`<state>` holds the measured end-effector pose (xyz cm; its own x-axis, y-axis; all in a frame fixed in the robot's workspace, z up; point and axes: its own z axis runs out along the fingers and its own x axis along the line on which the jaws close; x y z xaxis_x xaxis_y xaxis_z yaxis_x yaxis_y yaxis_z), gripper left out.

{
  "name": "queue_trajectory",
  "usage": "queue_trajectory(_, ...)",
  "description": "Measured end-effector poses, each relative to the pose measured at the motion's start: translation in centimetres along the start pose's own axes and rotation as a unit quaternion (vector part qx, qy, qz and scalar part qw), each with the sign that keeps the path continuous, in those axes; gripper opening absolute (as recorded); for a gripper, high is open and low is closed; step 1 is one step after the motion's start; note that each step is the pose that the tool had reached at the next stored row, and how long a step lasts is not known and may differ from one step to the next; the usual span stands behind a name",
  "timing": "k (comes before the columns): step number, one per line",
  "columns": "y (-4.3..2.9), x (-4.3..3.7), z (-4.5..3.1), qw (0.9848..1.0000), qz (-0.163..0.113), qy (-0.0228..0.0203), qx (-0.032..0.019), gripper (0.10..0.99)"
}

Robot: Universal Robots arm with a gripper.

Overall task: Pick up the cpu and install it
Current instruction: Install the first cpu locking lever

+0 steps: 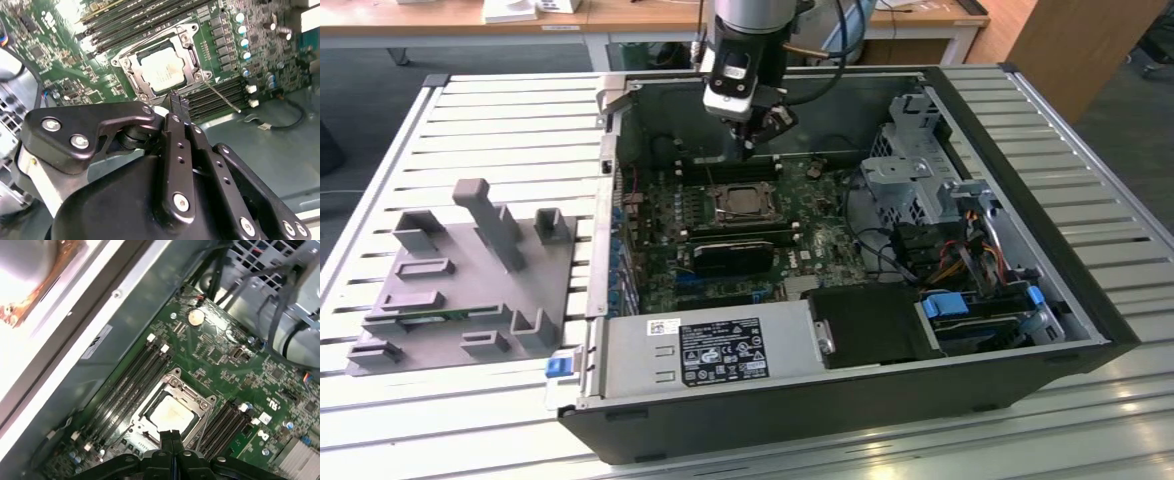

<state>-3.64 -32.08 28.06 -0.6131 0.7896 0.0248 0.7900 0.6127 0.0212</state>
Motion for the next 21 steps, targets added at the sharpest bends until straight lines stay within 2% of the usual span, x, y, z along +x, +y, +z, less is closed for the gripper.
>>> queue_trajectory(5,0.0,0.0,0.02,0.9992,-0.04,0.0009,0.001,0.106)
queue_trajectory(10,0.0,0.0,0.04,0.9968,-0.081,0.0017,0.002,0.106)
queue_trajectory(15,0.0,0.0,0.06,0.9921,-0.125,0.0027,0.0031,0.106)
queue_trajectory(21,0.0,0.0,0.1,0.9844,-0.176,0.0037,0.0044,0.106)
